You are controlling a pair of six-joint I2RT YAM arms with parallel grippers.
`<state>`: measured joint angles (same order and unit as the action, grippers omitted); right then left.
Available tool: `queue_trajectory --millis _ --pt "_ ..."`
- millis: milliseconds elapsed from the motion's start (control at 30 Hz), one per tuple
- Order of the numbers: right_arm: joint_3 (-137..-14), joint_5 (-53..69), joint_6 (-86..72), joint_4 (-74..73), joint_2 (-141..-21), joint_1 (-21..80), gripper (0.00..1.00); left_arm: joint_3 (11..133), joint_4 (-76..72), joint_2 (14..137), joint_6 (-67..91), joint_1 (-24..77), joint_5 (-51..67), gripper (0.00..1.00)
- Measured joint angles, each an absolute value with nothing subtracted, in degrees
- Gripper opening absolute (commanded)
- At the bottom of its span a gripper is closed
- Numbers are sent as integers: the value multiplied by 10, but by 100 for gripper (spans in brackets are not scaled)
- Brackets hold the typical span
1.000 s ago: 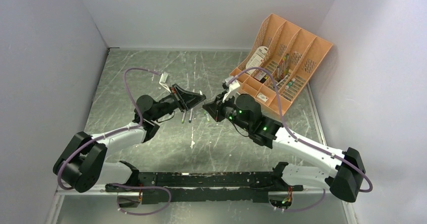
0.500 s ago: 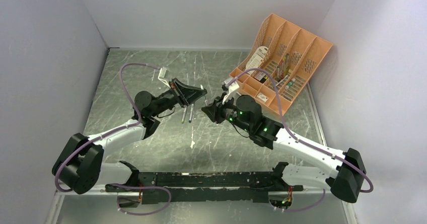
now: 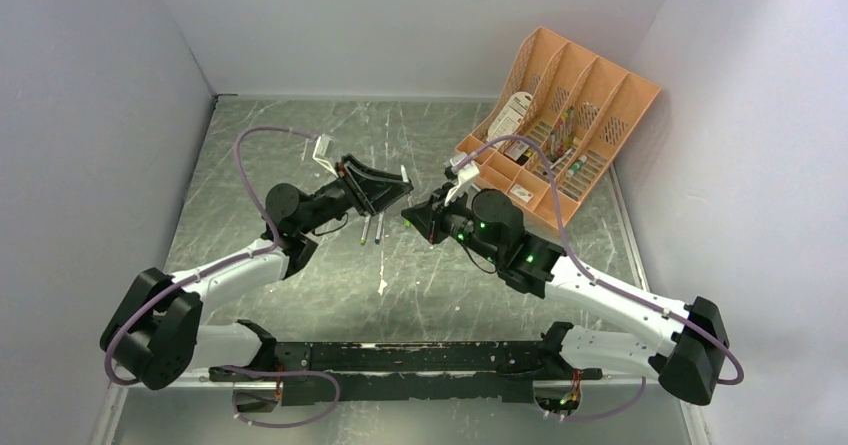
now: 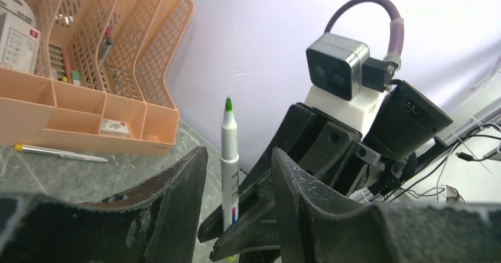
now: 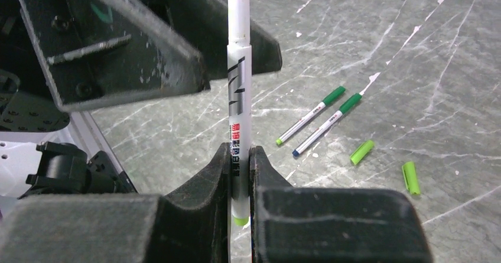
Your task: Insert the pens into the pen caps
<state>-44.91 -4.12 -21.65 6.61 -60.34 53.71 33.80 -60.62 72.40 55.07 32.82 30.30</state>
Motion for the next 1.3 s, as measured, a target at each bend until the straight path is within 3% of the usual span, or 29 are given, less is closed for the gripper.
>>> queue_trajectory --millis 167,267,300,367,400,433,533,633,800,933,1100,1300 --pt "-456 -43 -211 67 -609 537 0 321 -615 722 551 344 303 51" --pt "-460 -43 -209 71 -613 537 0 319 -618 727 551 354 303 44" --pt "-460 -43 -209 72 -614 537 0 319 -620 730 551 356 303 37" --pt "-461 -42 -209 74 -615 537 0 319 -625 738 552 359 302 12" --pt "-462 -40 -209 74 -615 537 0 319 -627 742 552 359 300 8" --pt "-463 -41 -209 74 -615 537 0 319 -630 746 553 359 299 7" --pt "-463 -41 -209 72 -615 537 35 319 -635 748 550 359 296 7" --pt "-463 -46 -208 68 -615 537 48 319 -622 740 538 356 289 7" --pt "-469 -70 -218 41 -640 517 50 315 -568 703 522 289 283 7" --pt "-500 -70 -235 -11 -733 449 51 290 -548 683 523 233 275 7" --pt "-505 -73 -238 -66 -847 378 54 272 -528 652 522 227 274 7" --pt "-578 -85 -210 -103 -957 376 56 261 -502 628 508 227 272 7"
